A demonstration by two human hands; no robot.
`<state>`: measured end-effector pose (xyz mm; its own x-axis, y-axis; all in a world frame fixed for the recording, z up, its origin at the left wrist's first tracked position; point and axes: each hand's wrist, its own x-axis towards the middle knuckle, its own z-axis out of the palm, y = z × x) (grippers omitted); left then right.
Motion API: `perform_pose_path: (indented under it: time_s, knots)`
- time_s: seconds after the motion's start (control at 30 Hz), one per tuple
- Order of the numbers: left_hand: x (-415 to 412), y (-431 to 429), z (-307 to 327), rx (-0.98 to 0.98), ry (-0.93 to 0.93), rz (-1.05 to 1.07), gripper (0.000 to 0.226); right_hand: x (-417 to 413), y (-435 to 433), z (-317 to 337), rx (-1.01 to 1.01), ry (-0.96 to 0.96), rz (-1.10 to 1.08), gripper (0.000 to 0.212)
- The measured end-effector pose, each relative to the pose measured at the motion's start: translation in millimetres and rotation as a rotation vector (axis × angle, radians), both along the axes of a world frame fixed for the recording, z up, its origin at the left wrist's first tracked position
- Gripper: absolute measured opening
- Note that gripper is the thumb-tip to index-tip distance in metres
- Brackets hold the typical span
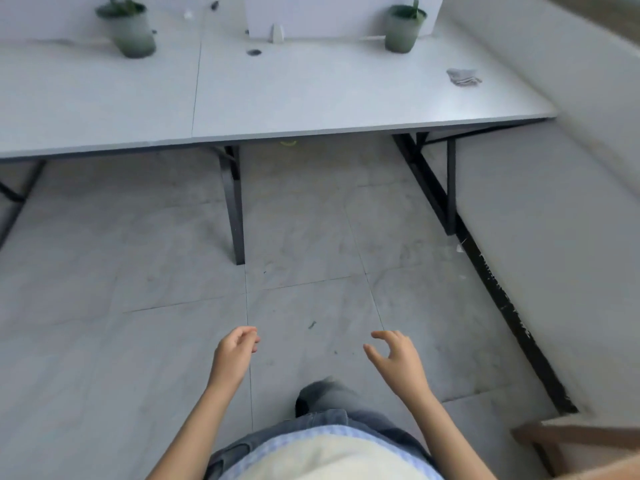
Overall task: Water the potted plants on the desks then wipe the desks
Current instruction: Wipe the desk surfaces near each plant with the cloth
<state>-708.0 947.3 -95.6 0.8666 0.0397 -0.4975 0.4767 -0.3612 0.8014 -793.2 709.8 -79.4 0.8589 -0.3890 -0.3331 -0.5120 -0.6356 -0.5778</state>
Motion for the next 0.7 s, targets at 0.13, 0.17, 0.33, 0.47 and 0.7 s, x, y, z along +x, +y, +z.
perform_pose_path:
  time_s: [0.13,0.17,0.33,0.47,0.7]
  knots:
    - [53.9,-58.9,18.7,-0.026,-0.041,-0.062,0.013,55.1,-53.1,18.3,-0.01,-0.055,-0.049,0.035]
    - [66.7,-75.1,24.9,-0.032,-0.053,-0.093,0.013,65.9,-64.2,22.9,-0.011,-0.074,-0.057,0.035]
    - [116.3,-144.3,29.0,-0.019,-0.038,-0.242,0.014,103.7,-109.0,19.5,0.024,-0.079,-0.129,0.031]
    - [157.3,-180.1,11.4,0.019,0.007,-0.271,0.015,130.2,-138.8,1.8,0.046,0.001,-0.139,0.032]
    - [308.9,-283.5,11.8,-0.064,-0.048,-0.245,0.024,237.6,-235.9,6.3,-0.014,-0.033,-0.253,0.031]
